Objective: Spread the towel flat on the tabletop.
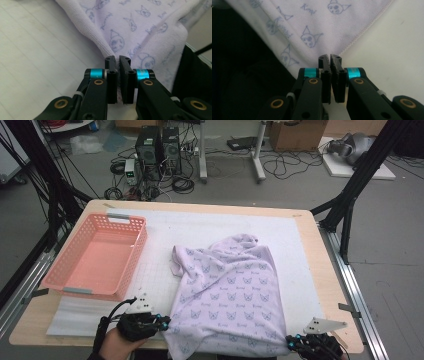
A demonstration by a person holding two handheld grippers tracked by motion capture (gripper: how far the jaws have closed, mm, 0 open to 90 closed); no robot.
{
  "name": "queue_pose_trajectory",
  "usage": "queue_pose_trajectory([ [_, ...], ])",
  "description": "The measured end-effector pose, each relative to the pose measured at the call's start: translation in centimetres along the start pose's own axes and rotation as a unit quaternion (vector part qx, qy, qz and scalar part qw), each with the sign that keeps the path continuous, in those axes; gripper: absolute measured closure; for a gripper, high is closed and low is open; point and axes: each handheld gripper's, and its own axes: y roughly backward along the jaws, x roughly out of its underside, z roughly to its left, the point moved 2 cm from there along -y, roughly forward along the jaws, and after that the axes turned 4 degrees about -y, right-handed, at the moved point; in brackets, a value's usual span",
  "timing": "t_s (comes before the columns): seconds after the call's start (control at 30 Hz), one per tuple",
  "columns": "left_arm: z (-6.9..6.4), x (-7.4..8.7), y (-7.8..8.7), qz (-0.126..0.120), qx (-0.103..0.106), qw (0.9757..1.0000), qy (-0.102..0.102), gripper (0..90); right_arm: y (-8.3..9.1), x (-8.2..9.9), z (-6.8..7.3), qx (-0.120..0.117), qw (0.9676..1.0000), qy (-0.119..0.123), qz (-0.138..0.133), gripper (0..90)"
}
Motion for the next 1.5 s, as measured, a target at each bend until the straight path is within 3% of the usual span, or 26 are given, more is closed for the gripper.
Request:
queue_pose_trajectory([
  [0.1, -0.8, 0.5, 0.4, -0.014, -0.002, 0.9999, -0.01, 80.3, 0.4, 0.4, 0.5, -0.007, 1.0, -0.001, -0.001, 84.7],
  [0.13, -0.7, 0.4, 0.4, -0.026, -0.009, 0.9996, -0.01, 70.1, 0.5, 0.2, 0.5, 0.001, 1.0, -0.002, -0.01, 78.0],
  [0.2, -0.1, -0.2, 0.4, -0.052, -0.031, 0.9982, 0.002, 50.1, 0.4, -0.4, 0.3, 0.019, 0.999, -0.015, -0.038, 63.1],
  [0.3, 1.1, -1.4, 0.2, -0.084, -0.049, 0.995, 0.024, 45.0, -0.1, -2.0, -0.3, 0.041, 0.9957, -0.026, -0.079, 57.8],
  [0.5, 4.0, -4.0, -2.7, -0.096, -0.086, 0.9904, 0.051, 45.8, -2.9, -5.9, -1.7, 0.076, 0.9916, -0.031, -0.1, 54.9],
  [0.67, 5.8, -4.9, -5.5, -0.068, -0.101, 0.9903, 0.067, 48.7, -5.6, -7.9, -3.9, 0.109, 0.9869, -0.062, -0.101, 54.0],
  [0.77, 6.1, -5.0, -6.7, -0.053, -0.105, 0.9912, 0.06, 55.5, -6.8, -8.5, -4.8, 0.119, 0.9861, -0.068, -0.093, 55.3],
  [0.83, 5.8, -4.9, -7.2, -0.049, -0.111, 0.9917, 0.042, 56.5, -7.4, -8.6, -5.0, 0.117, 0.987, -0.071, -0.083, 61.7],
  [0.87, 5.7, -4.9, -7.3, -0.048, -0.117, 0.9915, 0.028, 58.4, -7.4, -8.6, -4.9, 0.121, 0.9866, -0.069, -0.086, 71.8],
  [0.9, 5.6, -4.8, -7.2, -0.047, -0.123, 0.9912, 0.018, 60.7, -7.3, -8.6, -5.0, 0.104, 0.9886, -0.069, -0.085, 82.5],
  [0.93, 5.6, -4.6, -7.2, -0.05, -0.125, 0.9908, 0.01, 66.9, -7.3, -8.5, -5.0, 0.096, 0.9893, -0.071, -0.085, 85.6],
  [0.97, 5.6, -4.5, -7.1, -0.052, -0.107, 0.9929, 0.011, 76.5, -7.3, -8.4, -4.9, 0.094, 0.9897, -0.068, -0.084, 86.9],
  [1.0, 5.6, -4.4, -7.0, -0.051, -0.105, 0.9932, 0.01, 85.4, -7.2, -8.3, -4.9, 0.092, 0.9901, -0.068, -0.081, 87.5],
  [1.07, 5.4, -4.3, -6.8, -0.048, -0.097, 0.9941, 0.006, 86.5, -7.0, -8.2, -5.0, 0.086, 0.9908, -0.068, -0.081, 87.9],
  [1.17, 5.4, -3.8, -6.1, -0.042, -0.076, 0.9961, 0.018, 86.7, -6.7, -7.8, -4.7, 0.077, 0.992, -0.069, -0.074, 88.1],
  [1.5, 4.1, -1.8, -2.7, -0.022, -0.043, 0.9987, 0.015, 86.7, -4.5, -5.3, -3.3, 0.061, 0.9957, -0.047, -0.052, 88.1],
])
